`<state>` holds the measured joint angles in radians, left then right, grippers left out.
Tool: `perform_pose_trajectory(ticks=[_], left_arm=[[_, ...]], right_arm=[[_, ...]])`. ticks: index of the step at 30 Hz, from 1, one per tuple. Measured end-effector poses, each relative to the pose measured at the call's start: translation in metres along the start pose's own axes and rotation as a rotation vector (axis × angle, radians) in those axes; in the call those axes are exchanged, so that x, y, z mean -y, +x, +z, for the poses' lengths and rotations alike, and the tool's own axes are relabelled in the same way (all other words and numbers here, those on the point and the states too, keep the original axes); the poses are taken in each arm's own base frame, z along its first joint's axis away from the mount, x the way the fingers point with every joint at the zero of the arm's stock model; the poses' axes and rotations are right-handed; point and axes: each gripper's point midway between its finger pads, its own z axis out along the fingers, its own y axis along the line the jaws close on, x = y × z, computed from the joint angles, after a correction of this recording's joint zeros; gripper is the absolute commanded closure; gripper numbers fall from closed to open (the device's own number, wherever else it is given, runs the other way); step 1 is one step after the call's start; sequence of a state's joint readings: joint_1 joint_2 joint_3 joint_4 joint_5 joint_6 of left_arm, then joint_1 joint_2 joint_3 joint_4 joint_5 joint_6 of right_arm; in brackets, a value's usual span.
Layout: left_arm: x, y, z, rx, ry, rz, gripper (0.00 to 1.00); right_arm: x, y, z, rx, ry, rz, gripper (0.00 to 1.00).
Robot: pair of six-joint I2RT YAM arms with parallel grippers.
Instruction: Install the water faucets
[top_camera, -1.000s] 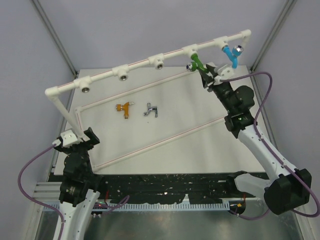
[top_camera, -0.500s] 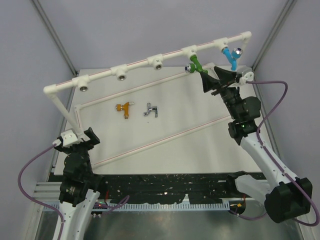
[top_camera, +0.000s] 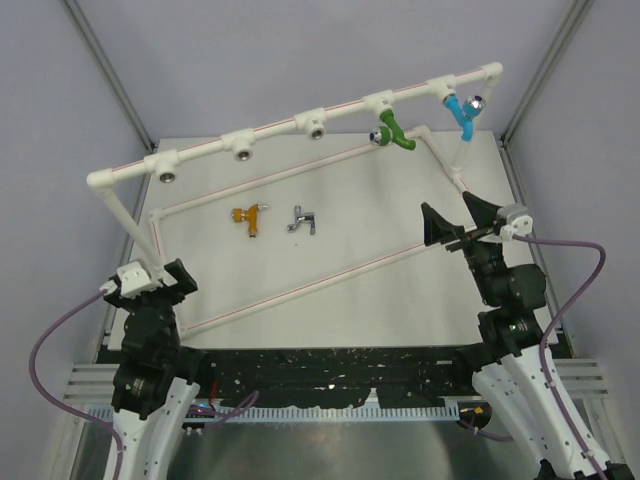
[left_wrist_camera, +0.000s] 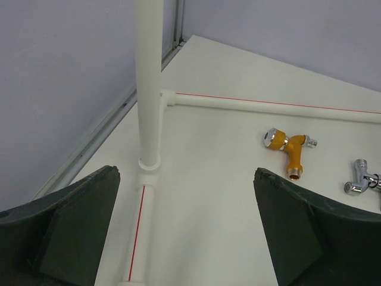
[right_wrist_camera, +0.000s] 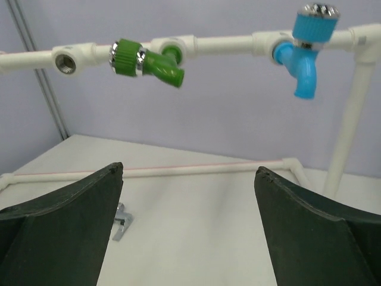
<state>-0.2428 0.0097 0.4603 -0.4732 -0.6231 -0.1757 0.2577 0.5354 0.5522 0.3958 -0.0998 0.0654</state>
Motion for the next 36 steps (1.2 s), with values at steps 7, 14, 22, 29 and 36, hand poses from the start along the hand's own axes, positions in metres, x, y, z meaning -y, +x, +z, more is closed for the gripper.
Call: perform_pose_trajectory(ticks=[7,14,22,29,36], left_arm=[[0.000,-0.003,-0.009,-0.034,0.016,-0.031,0.00],[0.001,-0.002,-0.027,-0.103,0.071,-0.022,0.00],[0.001,-0.020,-0.041,-0.093,0.114,-0.032,0.00],[-0.001,-0.017,-0.042,-0.105,0.112,-0.016,0.00],[-0.002,-0.017,-0.042,-0.106,0.112,-0.002,0.00]], right_arm=[[0.020,0.048,-0.058,-0.155,0.163,0.084,0.05],[0.027,0.077,-0.094,-0.245,0.222,0.096,0.05],[0.045,0.078,-0.110,-0.204,0.308,0.031,0.05],[0.062,0.099,-0.119,-0.267,0.384,-0.049,0.05],[0.070,0.097,-0.122,-0.273,0.414,-0.095,0.05]])
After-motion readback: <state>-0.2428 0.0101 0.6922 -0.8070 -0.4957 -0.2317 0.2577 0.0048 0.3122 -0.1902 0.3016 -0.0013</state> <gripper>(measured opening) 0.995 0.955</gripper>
